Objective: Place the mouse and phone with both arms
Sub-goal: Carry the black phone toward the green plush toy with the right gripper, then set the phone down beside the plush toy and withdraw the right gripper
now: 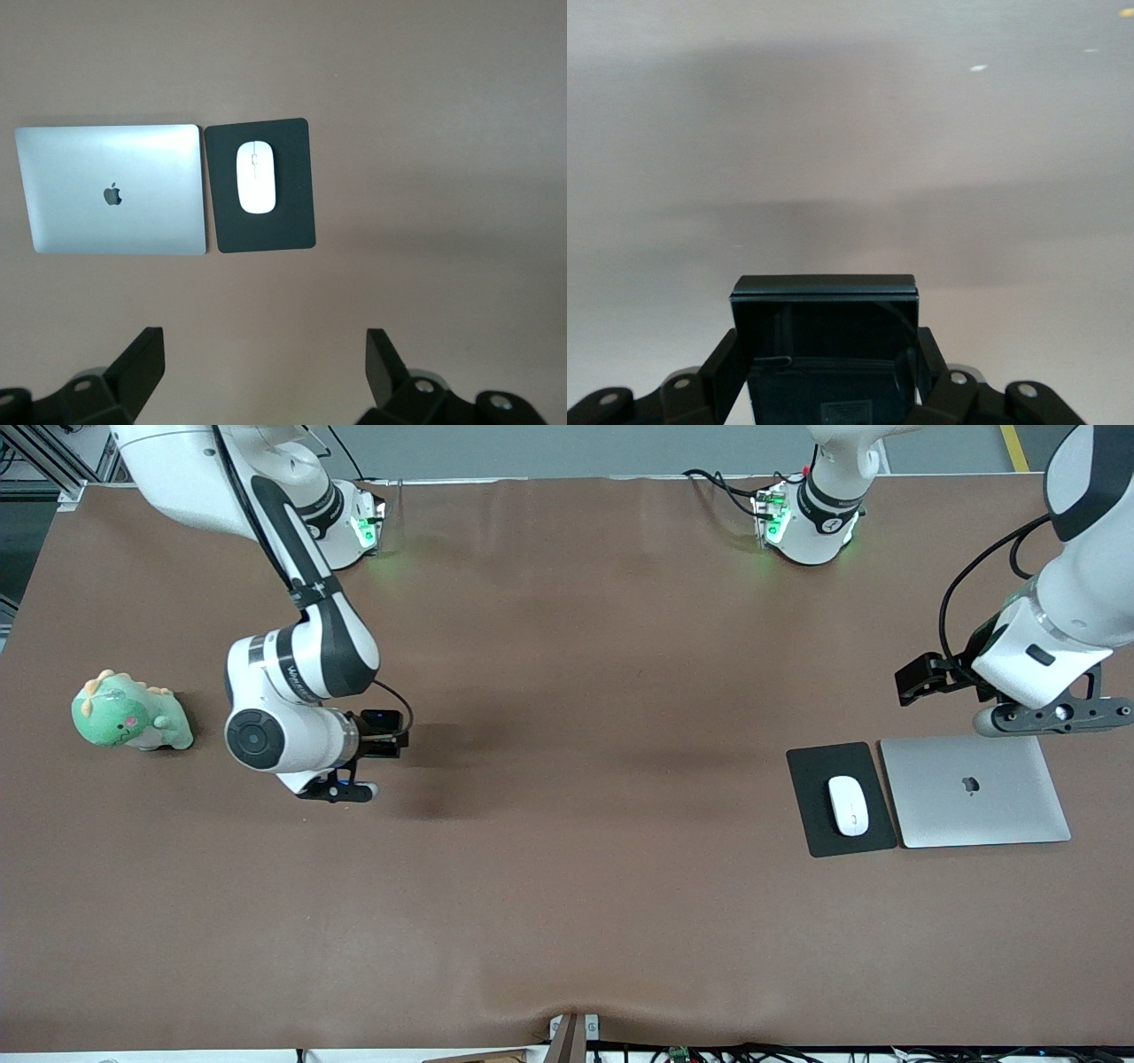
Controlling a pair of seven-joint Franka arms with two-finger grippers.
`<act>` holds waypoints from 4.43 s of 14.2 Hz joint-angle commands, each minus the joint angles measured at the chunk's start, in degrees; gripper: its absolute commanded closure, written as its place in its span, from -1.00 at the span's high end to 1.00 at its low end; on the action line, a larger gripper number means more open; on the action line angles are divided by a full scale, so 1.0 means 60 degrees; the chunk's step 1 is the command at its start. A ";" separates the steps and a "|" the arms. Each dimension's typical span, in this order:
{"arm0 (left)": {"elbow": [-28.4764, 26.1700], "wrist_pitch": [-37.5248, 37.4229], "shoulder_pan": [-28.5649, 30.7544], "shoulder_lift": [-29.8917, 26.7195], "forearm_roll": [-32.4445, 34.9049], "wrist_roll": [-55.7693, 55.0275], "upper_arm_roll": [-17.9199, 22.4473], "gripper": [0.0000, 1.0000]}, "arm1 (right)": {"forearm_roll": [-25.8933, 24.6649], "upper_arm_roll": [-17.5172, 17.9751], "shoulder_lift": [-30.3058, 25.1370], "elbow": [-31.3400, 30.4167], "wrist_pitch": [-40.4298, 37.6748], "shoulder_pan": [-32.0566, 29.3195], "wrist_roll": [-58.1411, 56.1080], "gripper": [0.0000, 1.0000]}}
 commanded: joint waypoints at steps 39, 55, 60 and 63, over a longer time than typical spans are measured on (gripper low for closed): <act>-0.0119 -0.0231 0.0404 -0.0702 -0.0265 -0.0090 -0.0075 1.00 | -0.0811 0.0070 -0.0178 -0.2002 0.2210 -0.4432 -0.5821 1.00; -0.0090 -0.0011 0.0419 -0.0526 -0.0221 -0.0105 -0.0031 1.00 | -0.1146 0.0041 -0.0105 0.5253 -0.4976 -0.4124 -0.5718 1.00; -0.0178 -0.0245 -0.0852 -0.0877 -0.0250 0.0012 0.1284 1.00 | -0.1749 0.0070 -0.0309 0.6602 -0.6235 -0.3729 -0.4504 1.00; -0.0119 -0.0451 -0.0871 -0.0995 -0.0381 0.0071 0.1375 1.00 | -0.1632 0.0114 -0.0864 0.6662 -0.6311 -0.3699 -0.3857 1.00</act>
